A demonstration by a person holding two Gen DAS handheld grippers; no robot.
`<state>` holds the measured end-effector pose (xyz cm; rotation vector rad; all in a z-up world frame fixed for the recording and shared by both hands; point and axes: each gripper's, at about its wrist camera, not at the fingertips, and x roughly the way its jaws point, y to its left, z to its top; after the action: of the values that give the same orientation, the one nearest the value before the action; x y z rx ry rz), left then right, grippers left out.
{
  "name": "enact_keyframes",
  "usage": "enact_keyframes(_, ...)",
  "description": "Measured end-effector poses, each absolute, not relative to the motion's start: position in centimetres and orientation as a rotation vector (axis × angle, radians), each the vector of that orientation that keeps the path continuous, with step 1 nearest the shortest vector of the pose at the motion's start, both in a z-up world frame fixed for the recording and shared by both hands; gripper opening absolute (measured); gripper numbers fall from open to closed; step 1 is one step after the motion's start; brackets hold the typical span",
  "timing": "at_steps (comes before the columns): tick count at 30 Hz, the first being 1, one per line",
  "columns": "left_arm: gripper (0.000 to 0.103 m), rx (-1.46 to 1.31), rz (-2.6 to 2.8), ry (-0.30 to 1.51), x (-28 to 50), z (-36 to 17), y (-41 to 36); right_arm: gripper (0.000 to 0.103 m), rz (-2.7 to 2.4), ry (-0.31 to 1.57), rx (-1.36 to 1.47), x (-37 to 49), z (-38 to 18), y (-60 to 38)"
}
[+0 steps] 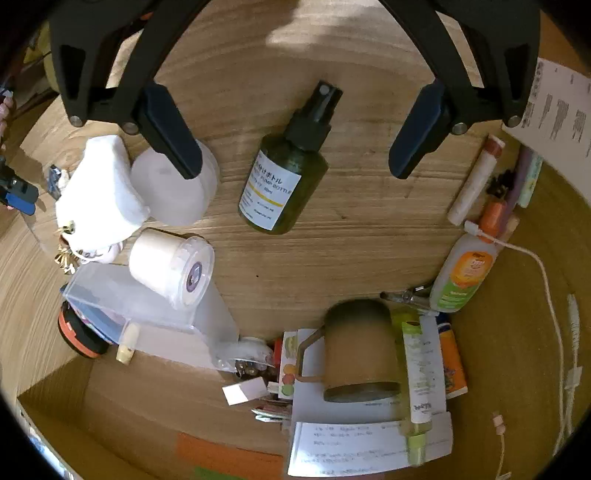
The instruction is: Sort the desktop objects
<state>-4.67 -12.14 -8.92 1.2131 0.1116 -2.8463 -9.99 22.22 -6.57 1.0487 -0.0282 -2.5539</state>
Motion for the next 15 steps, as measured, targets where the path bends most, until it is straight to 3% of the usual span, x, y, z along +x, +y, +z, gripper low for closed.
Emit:
enact_keyframes(2, 0.085, 1.233, -2.833, 0.096, -5.3, -9.3, -12.1, 0.08, -2.573, 0.02, 1.056, -10.4, -6.9, 21.6)
enact_keyframes(12, 0.08, 1.287, -2.825, 0.119, -7.1, -10.2, -11.9, 0.049, -2.549, 0.187, 1.084, -13.4, -7.4, 20.0)
enact_keyframes(15, 0.068, 1.297, -2.819, 0.106, -7.6, -10.4, -11.8, 0.039, -2.515, 0.195, 1.103, -13.9, -7.9, 19.6)
